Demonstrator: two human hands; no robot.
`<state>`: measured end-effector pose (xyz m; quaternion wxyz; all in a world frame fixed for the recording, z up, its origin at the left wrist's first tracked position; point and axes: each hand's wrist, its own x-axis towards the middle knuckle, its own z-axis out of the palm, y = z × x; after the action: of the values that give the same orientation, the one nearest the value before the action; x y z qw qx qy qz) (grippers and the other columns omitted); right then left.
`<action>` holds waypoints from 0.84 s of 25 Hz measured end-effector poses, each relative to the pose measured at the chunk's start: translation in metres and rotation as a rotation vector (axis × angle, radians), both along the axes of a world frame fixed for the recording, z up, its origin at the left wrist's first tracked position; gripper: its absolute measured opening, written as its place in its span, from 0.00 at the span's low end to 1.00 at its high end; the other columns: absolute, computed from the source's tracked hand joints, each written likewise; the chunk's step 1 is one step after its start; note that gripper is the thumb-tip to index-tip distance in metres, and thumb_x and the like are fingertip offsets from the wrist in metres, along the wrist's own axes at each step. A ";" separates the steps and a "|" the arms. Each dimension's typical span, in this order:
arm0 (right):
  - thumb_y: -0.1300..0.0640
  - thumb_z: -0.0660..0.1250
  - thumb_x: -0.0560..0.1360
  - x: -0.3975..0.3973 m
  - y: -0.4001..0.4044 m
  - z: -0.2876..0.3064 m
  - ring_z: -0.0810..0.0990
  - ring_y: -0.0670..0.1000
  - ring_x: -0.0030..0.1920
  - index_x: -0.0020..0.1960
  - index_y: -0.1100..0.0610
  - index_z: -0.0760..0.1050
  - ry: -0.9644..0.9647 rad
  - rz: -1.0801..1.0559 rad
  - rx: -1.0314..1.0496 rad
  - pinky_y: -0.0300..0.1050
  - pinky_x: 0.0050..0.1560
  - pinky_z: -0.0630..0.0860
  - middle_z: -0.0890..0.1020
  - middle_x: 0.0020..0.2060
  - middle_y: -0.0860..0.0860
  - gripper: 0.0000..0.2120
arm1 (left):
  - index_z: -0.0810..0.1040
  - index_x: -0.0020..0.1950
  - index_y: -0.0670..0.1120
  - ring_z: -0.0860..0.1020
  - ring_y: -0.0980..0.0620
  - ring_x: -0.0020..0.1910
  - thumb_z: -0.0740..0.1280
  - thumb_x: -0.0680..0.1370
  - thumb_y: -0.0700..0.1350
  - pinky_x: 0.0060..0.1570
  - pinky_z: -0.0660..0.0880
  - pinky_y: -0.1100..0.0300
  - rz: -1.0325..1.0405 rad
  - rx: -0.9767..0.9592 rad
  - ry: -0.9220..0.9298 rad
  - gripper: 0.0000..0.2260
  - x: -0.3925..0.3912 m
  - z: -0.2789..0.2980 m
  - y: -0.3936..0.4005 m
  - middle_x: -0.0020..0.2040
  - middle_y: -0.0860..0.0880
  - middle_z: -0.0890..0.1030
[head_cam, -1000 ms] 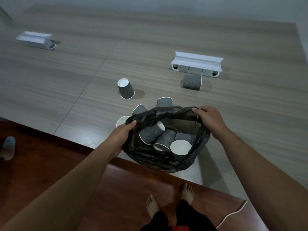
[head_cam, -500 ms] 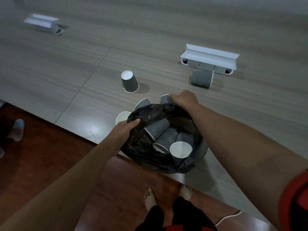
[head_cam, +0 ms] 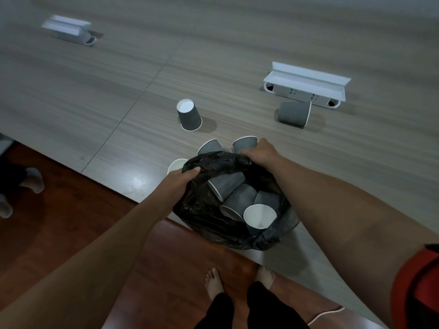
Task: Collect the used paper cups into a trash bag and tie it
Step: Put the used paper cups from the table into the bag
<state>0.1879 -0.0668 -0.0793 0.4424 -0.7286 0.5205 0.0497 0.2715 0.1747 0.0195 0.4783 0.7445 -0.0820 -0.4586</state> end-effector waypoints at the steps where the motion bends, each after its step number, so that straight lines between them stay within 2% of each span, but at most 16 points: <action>1: 0.46 0.74 0.66 -0.004 0.002 0.006 0.78 0.58 0.60 0.66 0.61 0.70 -0.061 -0.032 -0.030 0.43 0.50 0.70 0.78 0.62 0.59 0.34 | 0.82 0.50 0.48 0.85 0.56 0.35 0.64 0.81 0.47 0.31 0.77 0.67 -0.008 -0.001 0.001 0.08 0.001 0.001 -0.001 0.36 0.53 0.87; 3: 0.46 0.75 0.64 -0.013 0.003 0.031 0.81 0.54 0.51 0.59 0.58 0.76 -0.280 -0.198 -0.114 0.40 0.46 0.72 0.82 0.56 0.56 0.28 | 0.82 0.51 0.49 0.85 0.56 0.38 0.64 0.82 0.49 0.35 0.78 0.65 -0.006 -0.008 0.005 0.08 0.004 0.003 -0.002 0.38 0.53 0.87; 5: 0.47 0.76 0.65 -0.034 0.009 0.066 0.82 0.49 0.47 0.55 0.56 0.79 -0.595 -0.331 -0.169 0.40 0.46 0.76 0.84 0.51 0.54 0.22 | 0.82 0.52 0.50 0.86 0.55 0.43 0.64 0.81 0.49 0.40 0.78 0.62 -0.004 -0.038 0.022 0.07 0.006 0.005 -0.002 0.42 0.53 0.87; 7: 0.48 0.74 0.66 -0.065 0.030 0.093 0.83 0.48 0.47 0.54 0.54 0.79 -0.878 -0.340 -0.049 0.42 0.47 0.79 0.85 0.49 0.51 0.19 | 0.82 0.53 0.50 0.85 0.52 0.47 0.64 0.81 0.50 0.44 0.78 0.60 0.002 -0.053 0.040 0.08 0.007 0.004 0.000 0.46 0.51 0.87; 8: 0.47 0.74 0.65 -0.080 0.046 0.100 0.83 0.48 0.47 0.53 0.54 0.79 -0.899 -0.271 0.030 0.42 0.47 0.80 0.85 0.48 0.51 0.19 | 0.82 0.53 0.50 0.85 0.51 0.48 0.64 0.81 0.50 0.46 0.78 0.58 0.005 -0.057 0.050 0.08 0.008 0.004 0.002 0.48 0.49 0.87; 10: 0.45 0.76 0.65 -0.100 0.084 0.103 0.83 0.47 0.46 0.54 0.51 0.77 -0.673 -0.042 0.126 0.40 0.45 0.80 0.84 0.49 0.50 0.21 | 0.82 0.57 0.47 0.85 0.48 0.50 0.65 0.81 0.51 0.48 0.79 0.56 0.004 -0.065 0.065 0.11 0.009 0.003 0.006 0.51 0.46 0.87; 12: 0.42 0.77 0.67 -0.104 0.110 0.095 0.81 0.41 0.45 0.59 0.49 0.75 -0.395 0.125 0.109 0.34 0.43 0.77 0.83 0.50 0.46 0.24 | 0.81 0.60 0.45 0.85 0.47 0.51 0.65 0.80 0.52 0.49 0.79 0.55 -0.009 -0.065 0.062 0.14 0.013 0.004 0.008 0.52 0.45 0.87; 13: 0.40 0.76 0.67 -0.103 0.117 0.092 0.80 0.38 0.45 0.61 0.48 0.75 -0.327 0.170 0.076 0.32 0.43 0.75 0.82 0.50 0.44 0.26 | 0.81 0.61 0.45 0.85 0.47 0.51 0.66 0.80 0.52 0.49 0.79 0.55 -0.019 -0.064 0.055 0.15 0.016 0.005 0.009 0.52 0.45 0.87; 15: 0.34 0.72 0.68 -0.100 0.123 0.092 0.80 0.39 0.44 0.62 0.50 0.77 -0.254 0.256 0.060 0.36 0.46 0.77 0.82 0.49 0.45 0.29 | 0.80 0.62 0.45 0.85 0.46 0.52 0.66 0.80 0.53 0.52 0.79 0.53 -0.045 -0.064 0.051 0.15 0.020 0.005 0.011 0.52 0.46 0.86; 17: 0.32 0.67 0.70 -0.102 0.126 0.094 0.83 0.44 0.42 0.57 0.52 0.81 -0.221 0.315 0.077 0.47 0.50 0.81 0.85 0.45 0.47 0.27 | 0.81 0.62 0.46 0.84 0.46 0.53 0.66 0.80 0.53 0.56 0.78 0.51 -0.072 -0.066 0.051 0.15 0.022 0.005 0.014 0.53 0.46 0.86; 19: 0.40 0.69 0.74 -0.106 0.119 0.095 0.83 0.44 0.44 0.55 0.52 0.83 -0.270 0.268 -0.011 0.45 0.51 0.80 0.86 0.45 0.47 0.18 | 0.81 0.61 0.46 0.84 0.46 0.53 0.66 0.80 0.53 0.58 0.78 0.50 -0.083 -0.070 0.044 0.15 0.023 0.004 0.016 0.52 0.46 0.87; 21: 0.47 0.71 0.73 -0.109 0.102 0.093 0.81 0.50 0.54 0.59 0.52 0.81 -0.275 0.076 -0.315 0.42 0.55 0.75 0.83 0.53 0.50 0.16 | 0.81 0.61 0.45 0.85 0.46 0.52 0.66 0.80 0.52 0.56 0.78 0.51 -0.073 -0.094 0.049 0.15 0.023 0.005 0.018 0.51 0.46 0.87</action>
<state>0.0785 0.0351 0.0132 0.3876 -0.8080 0.4284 -0.1156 0.2946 0.1930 0.0241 0.4977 0.7062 -0.1187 -0.4894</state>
